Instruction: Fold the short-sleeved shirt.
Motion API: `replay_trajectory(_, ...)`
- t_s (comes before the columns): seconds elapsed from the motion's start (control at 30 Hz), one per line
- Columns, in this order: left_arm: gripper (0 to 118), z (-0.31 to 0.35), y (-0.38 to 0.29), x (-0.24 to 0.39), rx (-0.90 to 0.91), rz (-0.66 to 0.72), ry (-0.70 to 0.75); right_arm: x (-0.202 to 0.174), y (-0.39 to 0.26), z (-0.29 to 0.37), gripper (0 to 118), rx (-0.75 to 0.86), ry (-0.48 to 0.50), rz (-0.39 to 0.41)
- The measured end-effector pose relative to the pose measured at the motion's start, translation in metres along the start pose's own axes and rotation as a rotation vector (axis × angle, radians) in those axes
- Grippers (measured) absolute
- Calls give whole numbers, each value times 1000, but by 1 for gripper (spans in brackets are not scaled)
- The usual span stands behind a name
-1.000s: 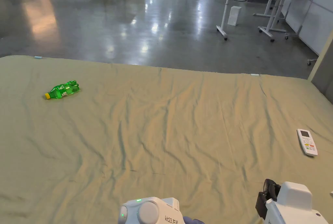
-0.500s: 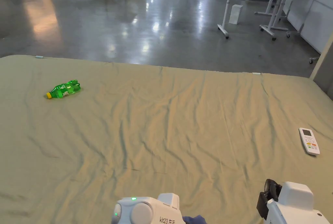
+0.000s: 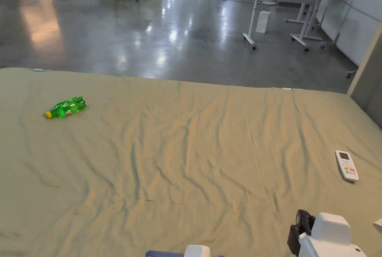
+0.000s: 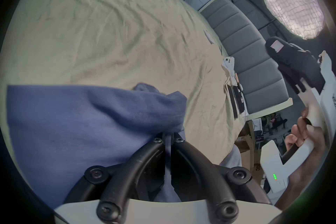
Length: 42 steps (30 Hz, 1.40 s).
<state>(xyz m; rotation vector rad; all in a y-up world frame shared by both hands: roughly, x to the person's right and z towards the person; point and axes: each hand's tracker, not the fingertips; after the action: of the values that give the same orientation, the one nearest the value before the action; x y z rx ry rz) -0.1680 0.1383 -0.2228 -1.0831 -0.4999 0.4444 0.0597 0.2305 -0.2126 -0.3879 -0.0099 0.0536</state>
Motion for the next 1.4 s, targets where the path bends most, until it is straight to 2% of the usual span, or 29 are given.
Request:
replay_trajectory(0.17, 5, 60, 18, 1, 198, -105, 77, -7, 10, 4, 0, 56, 12, 6)
replay_trajectory(0.4, 4, 144, 43, -5, 582, -300, 389, -27, 41, 14, 0, 171, 25, 22)
replay_trajectory(0.6, 4, 185, 54, -18, 843, -376, 673, -40, 57, 19, 0, 242, 32, 22)
replay_trajectory(0.77, 4, 210, 56, -26, 986, -372, 798, -49, 64, 22, 0, 298, 25, 50)
replay_trajectory(1.0, 4, 226, 52, -44, 978, -327, 789, -52, 60, 25, 0, 287, 41, 62)
replay_trajectory(1.3, 4, 208, 32, -72, 845, -267, 743, -102, -52, 32, 0, -14, 283, 188)
replay_trajectory(1.4, 4, 203, 26, -75, 810, -265, 727, -118, -85, 28, 0, -88, 308, 254)
